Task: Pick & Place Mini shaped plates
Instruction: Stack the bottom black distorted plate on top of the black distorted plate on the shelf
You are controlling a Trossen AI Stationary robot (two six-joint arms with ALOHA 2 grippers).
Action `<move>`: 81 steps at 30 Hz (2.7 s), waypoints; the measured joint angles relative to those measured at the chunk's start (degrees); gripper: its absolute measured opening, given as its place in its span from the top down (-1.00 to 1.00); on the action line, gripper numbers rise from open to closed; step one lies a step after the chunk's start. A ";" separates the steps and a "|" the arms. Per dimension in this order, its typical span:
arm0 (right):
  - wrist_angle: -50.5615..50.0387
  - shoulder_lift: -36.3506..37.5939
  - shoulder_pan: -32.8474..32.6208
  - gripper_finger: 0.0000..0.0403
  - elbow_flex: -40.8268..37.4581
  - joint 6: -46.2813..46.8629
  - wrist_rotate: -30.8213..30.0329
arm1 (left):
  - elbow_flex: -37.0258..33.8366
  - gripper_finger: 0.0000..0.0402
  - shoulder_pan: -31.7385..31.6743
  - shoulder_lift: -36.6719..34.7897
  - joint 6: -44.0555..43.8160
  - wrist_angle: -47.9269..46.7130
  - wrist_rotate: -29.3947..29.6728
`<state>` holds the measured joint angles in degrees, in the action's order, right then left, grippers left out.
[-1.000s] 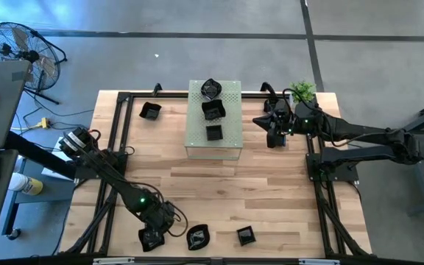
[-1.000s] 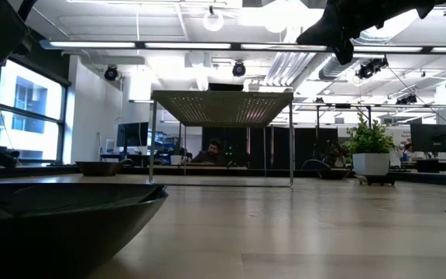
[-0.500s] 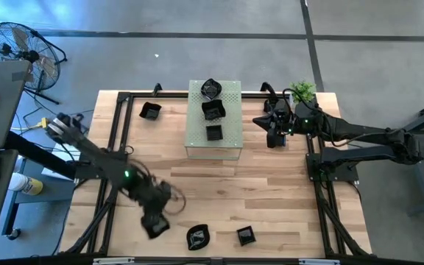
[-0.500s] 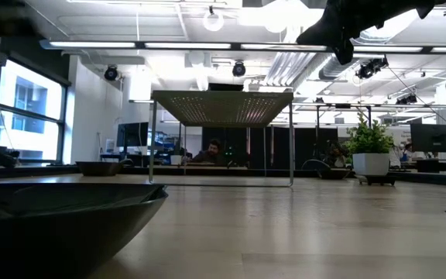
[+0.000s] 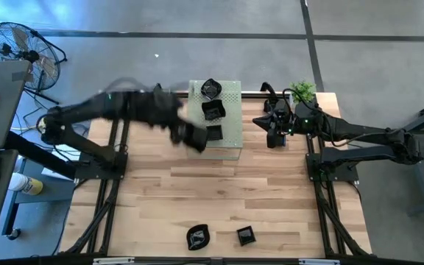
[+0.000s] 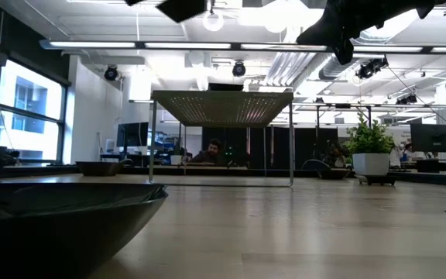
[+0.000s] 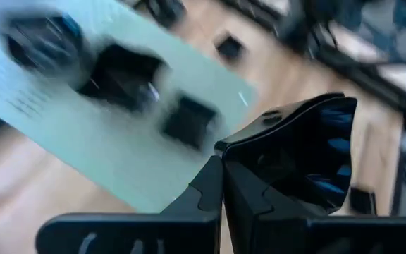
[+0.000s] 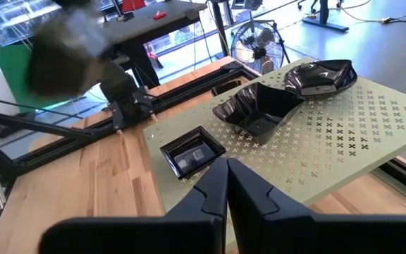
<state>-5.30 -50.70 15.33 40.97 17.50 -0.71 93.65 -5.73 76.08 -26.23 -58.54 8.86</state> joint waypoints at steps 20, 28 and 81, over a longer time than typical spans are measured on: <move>3.56 -0.03 -0.02 0.97 -0.02 7.48 -8.97 | 22.73 1.00 -33.23 23.92 44.41 -4.74 -32.85; 10.12 -3.17 -0.02 0.89 3.06 16.98 -9.84 | 22.86 1.00 -32.38 25.46 40.80 -5.52 -30.61; -39.53 -48.02 5.70 0.86 60.06 30.10 -1.70 | 22.79 1.00 -32.48 29.88 38.13 -3.65 -34.00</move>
<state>-44.83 -98.72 21.04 101.03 47.60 -2.42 116.44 -38.21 105.95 11.90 -62.19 -25.15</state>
